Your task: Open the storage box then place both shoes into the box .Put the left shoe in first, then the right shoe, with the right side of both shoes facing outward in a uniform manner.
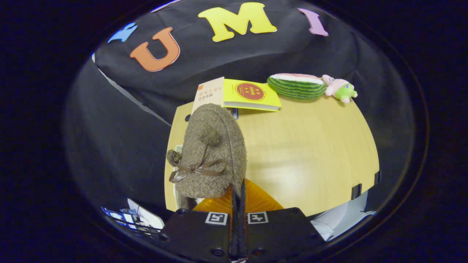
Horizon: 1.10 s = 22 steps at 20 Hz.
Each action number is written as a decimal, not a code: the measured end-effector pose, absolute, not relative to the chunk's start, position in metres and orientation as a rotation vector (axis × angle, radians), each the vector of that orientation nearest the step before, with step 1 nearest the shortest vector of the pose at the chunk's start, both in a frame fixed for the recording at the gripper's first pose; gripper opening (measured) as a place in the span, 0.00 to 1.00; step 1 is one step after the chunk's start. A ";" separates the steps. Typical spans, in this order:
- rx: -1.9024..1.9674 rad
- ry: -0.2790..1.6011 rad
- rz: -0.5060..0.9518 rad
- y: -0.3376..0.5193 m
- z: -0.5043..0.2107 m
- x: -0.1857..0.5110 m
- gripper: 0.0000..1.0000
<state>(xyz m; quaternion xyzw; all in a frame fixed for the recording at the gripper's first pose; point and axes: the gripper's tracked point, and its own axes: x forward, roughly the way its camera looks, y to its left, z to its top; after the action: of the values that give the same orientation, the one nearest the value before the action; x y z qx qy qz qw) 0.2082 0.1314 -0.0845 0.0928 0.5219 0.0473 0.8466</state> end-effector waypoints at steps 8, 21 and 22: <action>0.146 1.090 0.076 0.203 -0.182 0.204 0.06; -0.093 0.514 0.086 0.164 -0.081 0.192 0.92; -0.086 0.472 0.088 0.155 -0.067 0.186 1.00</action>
<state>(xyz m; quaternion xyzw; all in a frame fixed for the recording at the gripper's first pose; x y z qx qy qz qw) 0.1856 0.1551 -0.0671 -0.0424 0.2337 0.0435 0.9704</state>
